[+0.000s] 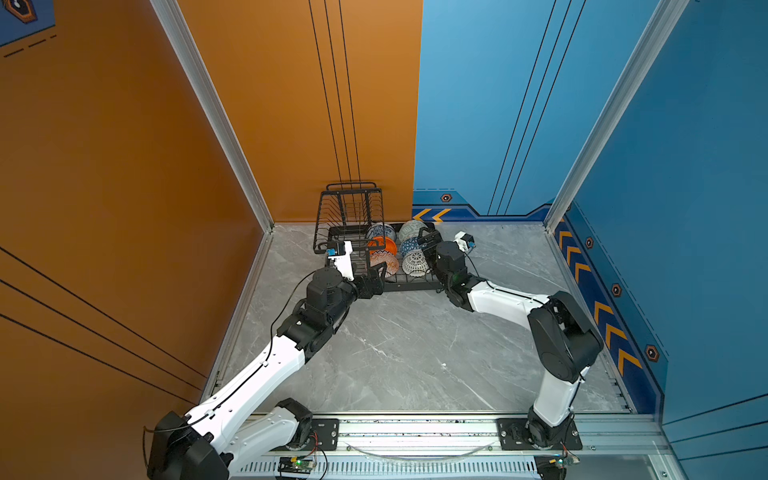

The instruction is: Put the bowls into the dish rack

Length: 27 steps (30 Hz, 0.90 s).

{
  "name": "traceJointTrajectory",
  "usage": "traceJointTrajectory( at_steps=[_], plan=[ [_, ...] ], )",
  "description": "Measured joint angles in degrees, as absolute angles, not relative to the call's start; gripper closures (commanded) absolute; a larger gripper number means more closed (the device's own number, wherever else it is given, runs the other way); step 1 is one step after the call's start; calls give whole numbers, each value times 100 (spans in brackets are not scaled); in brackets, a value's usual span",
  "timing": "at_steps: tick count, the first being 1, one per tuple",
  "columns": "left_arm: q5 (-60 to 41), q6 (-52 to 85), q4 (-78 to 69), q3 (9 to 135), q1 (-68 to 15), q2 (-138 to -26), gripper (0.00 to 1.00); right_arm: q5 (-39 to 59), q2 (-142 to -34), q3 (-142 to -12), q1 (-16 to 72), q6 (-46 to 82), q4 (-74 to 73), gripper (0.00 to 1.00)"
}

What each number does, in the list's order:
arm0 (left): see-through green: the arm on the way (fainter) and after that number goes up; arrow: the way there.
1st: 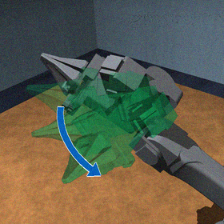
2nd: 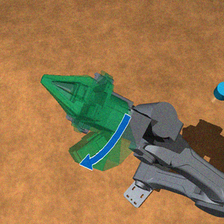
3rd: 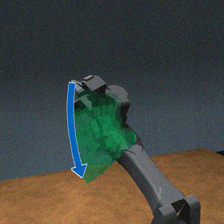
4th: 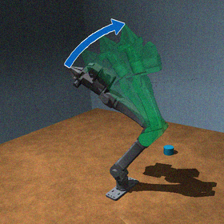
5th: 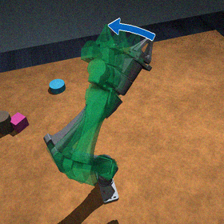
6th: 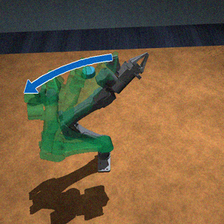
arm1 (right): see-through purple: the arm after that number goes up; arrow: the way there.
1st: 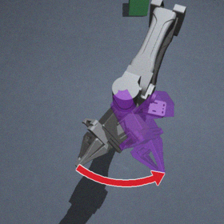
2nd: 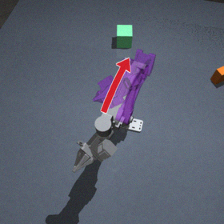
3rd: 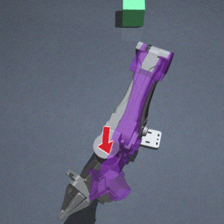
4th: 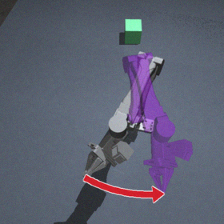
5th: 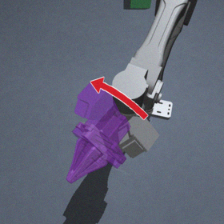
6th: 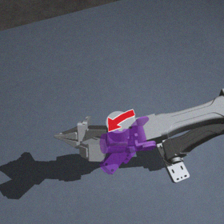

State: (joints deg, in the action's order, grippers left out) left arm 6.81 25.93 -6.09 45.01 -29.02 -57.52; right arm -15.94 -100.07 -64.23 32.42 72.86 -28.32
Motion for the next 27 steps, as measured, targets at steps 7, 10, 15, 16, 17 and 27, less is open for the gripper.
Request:
traceJointTrajectory(
  at_steps=[7,10,15,16,17,27],
  plan=[
    [1634,2178,-493,4169,-2436,-5269,2,-1400,-8320,-5680,2281,6097,-1896,0],
    [2023,2084,-668,3610,-2080,-5105,2,-1350,-7743,-5459,1761,5537,-1448,0],
    [2473,1988,-932,2644,-1437,-5061,2,-1396,-6984,-4748,932,4757,-867,0],
    [2558,1942,-996,2519,-1330,-5054,2,-1439,-6908,-4633,823,4630,-803,0],
    [2657,1898,-1083,2392,-1225,-5048,2,-1527,-6836,-4486,716,4473,-746,0],
    [3109,1428,-2786,1133,-331,-5758,2,-2543,-6921,-2989,655,2899,-1212,0]
  ],
)
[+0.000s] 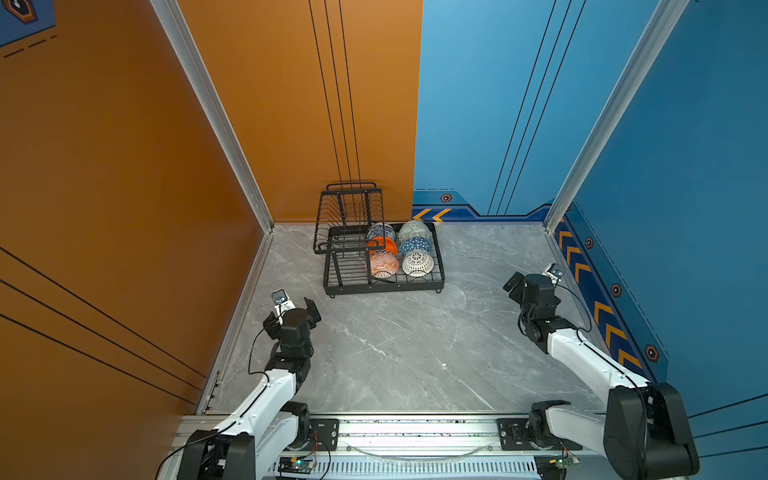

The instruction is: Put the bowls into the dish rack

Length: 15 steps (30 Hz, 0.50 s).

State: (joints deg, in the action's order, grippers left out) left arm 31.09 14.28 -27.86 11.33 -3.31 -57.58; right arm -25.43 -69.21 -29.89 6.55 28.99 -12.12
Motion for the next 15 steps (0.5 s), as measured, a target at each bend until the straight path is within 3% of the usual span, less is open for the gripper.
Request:
traceJointTrajectory(
  at_steps=[9,12,15],
  plan=[
    [2952,978,-4458,1184,-150,-7293,2,-3492,-6731,-2355,1155,1321,-2663,0],
    [2665,764,-5236,1435,-154,-8289,2,-3520,-7164,-1997,812,1039,-3518,0],
    [2425,574,-5419,1448,-233,-8383,2,-3382,-7787,-1734,620,897,-4219,0]
  ],
)
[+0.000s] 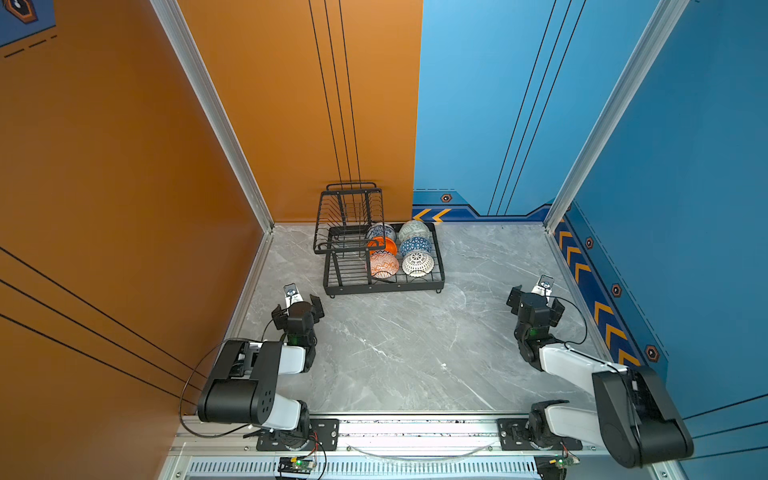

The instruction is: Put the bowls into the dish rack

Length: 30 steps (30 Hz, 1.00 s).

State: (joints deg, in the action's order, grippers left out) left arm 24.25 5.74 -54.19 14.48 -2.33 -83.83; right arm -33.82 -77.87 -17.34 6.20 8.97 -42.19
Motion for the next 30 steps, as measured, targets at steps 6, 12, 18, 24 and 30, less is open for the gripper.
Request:
traceJointTrajectory(
  at_steps=[6,12,18,24,30],
  plan=[
    [2067,209,-6143,1535,-390,-8997,2,-2582,-8595,-1675,600,567,-5339,0],
    [2012,82,-6088,1761,-432,-9008,2,-2257,-8882,-1761,517,486,-5636,0],
    [2008,82,-6055,1828,-432,-9008,2,-2115,-8879,-1885,480,486,-5605,0],
    [2008,80,-6001,1831,-432,-9008,2,-2112,-8879,-1914,480,484,-5605,0],
    [2012,36,-5946,1848,-454,-9008,2,-2003,-8879,-1922,443,486,-5596,0]
  ],
)
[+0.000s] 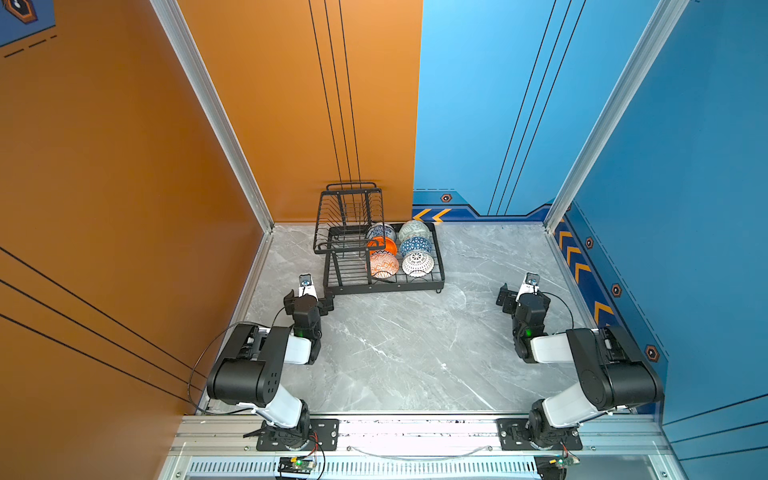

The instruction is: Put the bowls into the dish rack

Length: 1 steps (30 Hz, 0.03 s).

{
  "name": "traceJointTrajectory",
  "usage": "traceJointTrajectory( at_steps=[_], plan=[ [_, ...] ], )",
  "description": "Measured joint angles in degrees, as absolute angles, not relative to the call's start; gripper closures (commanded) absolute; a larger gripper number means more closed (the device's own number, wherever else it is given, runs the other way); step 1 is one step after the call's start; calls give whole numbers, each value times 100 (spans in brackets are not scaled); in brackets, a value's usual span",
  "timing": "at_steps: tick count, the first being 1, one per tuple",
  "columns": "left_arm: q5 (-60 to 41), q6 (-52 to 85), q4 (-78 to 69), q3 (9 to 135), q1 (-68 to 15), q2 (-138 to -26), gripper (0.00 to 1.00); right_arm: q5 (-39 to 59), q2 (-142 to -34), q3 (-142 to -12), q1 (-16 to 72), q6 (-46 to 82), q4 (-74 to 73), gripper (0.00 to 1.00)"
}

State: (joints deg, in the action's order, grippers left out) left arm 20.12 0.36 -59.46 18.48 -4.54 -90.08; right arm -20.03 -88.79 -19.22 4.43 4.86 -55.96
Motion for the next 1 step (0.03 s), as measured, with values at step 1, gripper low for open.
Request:
traceJointTrajectory(
  at_steps=[1],
  plan=[
    [2012,36,-5942,1848,-454,-9008,2,-1968,-8879,-1922,445,480,-5596,0]
  ],
)
